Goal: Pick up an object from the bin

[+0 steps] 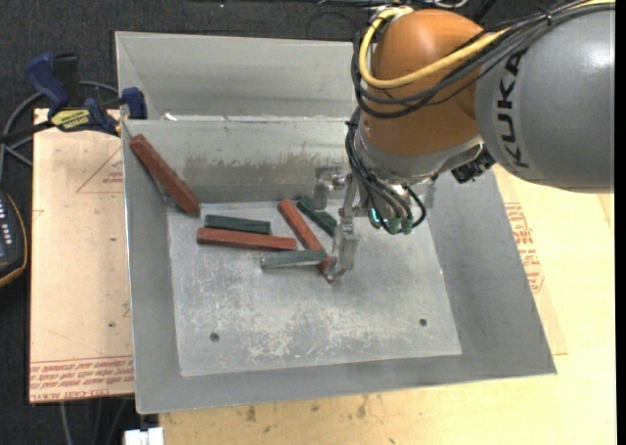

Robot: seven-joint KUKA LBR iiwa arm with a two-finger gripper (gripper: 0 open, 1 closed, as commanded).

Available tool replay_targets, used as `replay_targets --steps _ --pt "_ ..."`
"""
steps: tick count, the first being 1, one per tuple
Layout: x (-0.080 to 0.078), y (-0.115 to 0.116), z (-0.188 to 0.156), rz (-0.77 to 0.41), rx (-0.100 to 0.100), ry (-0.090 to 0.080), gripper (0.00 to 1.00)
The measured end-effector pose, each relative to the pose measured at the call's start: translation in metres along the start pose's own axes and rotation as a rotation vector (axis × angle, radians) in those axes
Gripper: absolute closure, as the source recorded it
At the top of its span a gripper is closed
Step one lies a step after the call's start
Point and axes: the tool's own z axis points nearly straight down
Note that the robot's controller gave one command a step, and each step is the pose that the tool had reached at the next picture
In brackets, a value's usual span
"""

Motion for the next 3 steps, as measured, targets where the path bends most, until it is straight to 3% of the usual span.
replay_targets --steps 1,2,3 --pt "-0.013 0.027 0.141 -0.048 0.0 0.0 0.0" --pt "-0.044 0.027 0.172 -0.169 -0.001 -0.015 0.0" --pt "-0.045 0.028 0.17 -0.168 -0.002 -0.016 1.0"
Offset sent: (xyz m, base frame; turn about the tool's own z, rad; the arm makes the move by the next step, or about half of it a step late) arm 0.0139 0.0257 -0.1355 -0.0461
